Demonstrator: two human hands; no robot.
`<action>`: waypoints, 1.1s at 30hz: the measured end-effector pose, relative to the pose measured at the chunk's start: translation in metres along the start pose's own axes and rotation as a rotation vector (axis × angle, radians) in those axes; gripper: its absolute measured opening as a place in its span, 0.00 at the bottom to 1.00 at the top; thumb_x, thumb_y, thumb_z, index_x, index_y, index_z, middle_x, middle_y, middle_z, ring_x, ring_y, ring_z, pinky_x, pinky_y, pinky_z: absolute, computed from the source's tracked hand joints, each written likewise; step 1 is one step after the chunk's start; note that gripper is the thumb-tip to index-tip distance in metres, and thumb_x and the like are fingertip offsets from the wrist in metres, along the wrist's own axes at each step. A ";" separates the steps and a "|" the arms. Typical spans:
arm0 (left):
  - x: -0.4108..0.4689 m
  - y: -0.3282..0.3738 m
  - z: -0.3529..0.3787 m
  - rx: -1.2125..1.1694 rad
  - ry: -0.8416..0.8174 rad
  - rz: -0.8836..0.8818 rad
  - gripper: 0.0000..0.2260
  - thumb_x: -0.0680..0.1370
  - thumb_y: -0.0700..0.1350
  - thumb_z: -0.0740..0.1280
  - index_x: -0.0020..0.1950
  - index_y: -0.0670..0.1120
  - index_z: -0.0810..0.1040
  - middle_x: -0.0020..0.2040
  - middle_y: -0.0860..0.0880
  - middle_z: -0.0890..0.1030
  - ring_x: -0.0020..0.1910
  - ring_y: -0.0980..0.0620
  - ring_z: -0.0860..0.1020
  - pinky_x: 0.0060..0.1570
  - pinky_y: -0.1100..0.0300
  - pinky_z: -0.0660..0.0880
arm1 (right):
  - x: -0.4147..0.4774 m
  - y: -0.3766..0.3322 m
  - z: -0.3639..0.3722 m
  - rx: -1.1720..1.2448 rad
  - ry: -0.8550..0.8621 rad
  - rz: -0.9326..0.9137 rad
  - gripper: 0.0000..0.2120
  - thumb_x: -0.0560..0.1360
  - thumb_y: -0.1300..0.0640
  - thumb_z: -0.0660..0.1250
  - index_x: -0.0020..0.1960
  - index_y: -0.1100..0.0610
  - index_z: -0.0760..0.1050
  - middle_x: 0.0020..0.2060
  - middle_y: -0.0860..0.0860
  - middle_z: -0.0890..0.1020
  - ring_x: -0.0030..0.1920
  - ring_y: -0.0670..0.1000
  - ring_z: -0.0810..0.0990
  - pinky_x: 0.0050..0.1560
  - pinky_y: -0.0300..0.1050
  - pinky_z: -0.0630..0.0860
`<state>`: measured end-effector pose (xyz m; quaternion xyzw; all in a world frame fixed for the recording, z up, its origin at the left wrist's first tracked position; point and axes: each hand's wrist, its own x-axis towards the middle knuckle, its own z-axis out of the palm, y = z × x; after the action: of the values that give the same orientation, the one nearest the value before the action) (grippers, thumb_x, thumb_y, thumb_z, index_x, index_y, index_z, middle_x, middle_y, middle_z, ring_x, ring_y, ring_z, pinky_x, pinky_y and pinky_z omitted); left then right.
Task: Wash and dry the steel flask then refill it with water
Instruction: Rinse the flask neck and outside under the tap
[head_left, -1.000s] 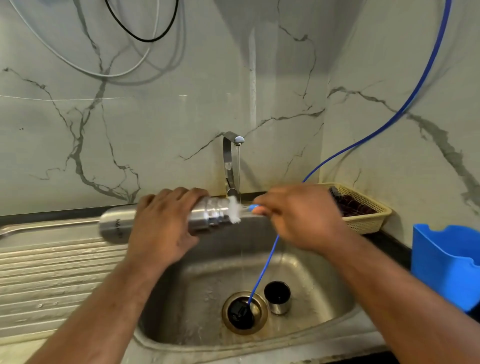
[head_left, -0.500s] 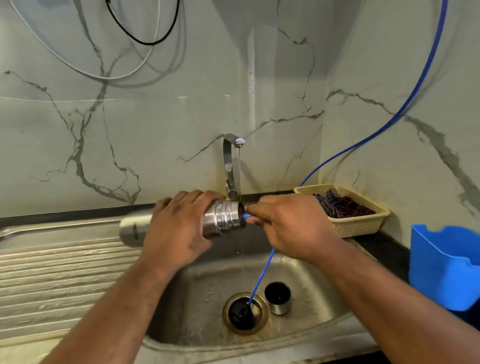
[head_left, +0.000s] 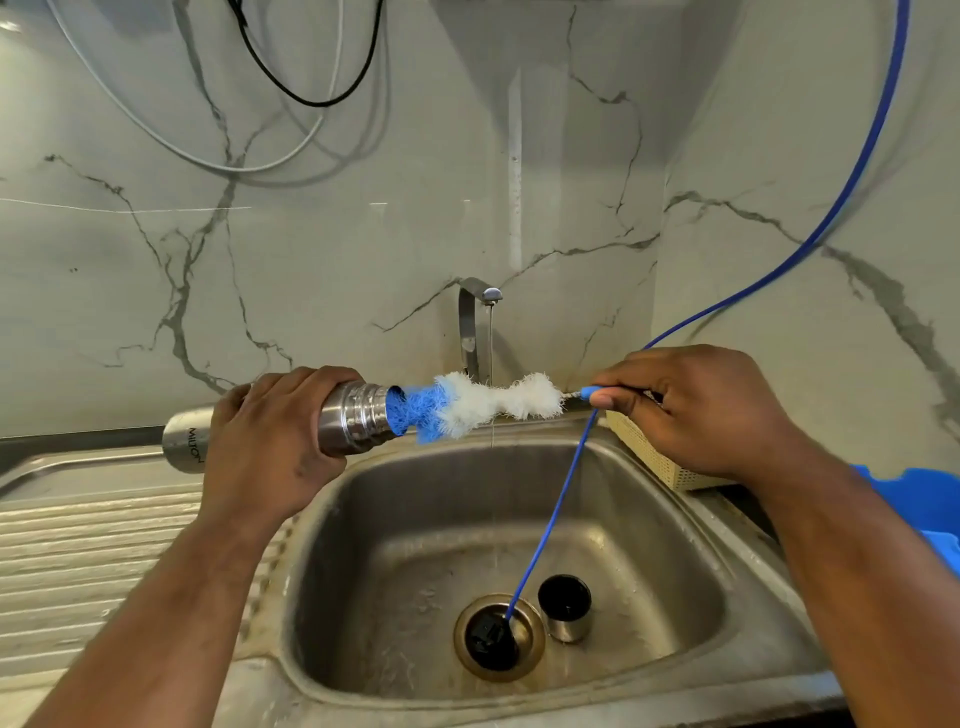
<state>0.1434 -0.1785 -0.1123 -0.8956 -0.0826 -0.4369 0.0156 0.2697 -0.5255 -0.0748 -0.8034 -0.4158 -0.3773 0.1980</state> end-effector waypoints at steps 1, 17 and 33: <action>0.000 -0.001 0.000 0.006 0.003 0.001 0.34 0.57 0.42 0.80 0.61 0.56 0.75 0.49 0.54 0.81 0.49 0.45 0.78 0.55 0.43 0.72 | 0.000 -0.001 -0.005 -0.012 -0.003 0.000 0.10 0.79 0.41 0.66 0.52 0.40 0.85 0.41 0.39 0.85 0.41 0.44 0.81 0.35 0.39 0.72; 0.002 0.011 -0.005 -0.353 0.072 -0.316 0.36 0.61 0.43 0.83 0.66 0.55 0.73 0.57 0.44 0.81 0.55 0.39 0.78 0.54 0.42 0.76 | -0.005 -0.003 -0.146 -0.358 0.011 0.245 0.18 0.76 0.36 0.61 0.55 0.41 0.85 0.39 0.46 0.84 0.41 0.55 0.79 0.40 0.48 0.75; -0.034 0.152 0.027 -0.479 -0.188 0.007 0.35 0.60 0.69 0.78 0.61 0.55 0.74 0.52 0.55 0.79 0.52 0.50 0.77 0.51 0.53 0.75 | 0.059 0.066 -0.226 -0.743 -0.389 -0.128 0.11 0.73 0.59 0.75 0.51 0.45 0.86 0.49 0.46 0.86 0.49 0.55 0.82 0.66 0.52 0.65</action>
<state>0.1684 -0.3299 -0.1494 -0.9106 0.0253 -0.3588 -0.2034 0.2450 -0.6760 0.1143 -0.8490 -0.3303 -0.3542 -0.2110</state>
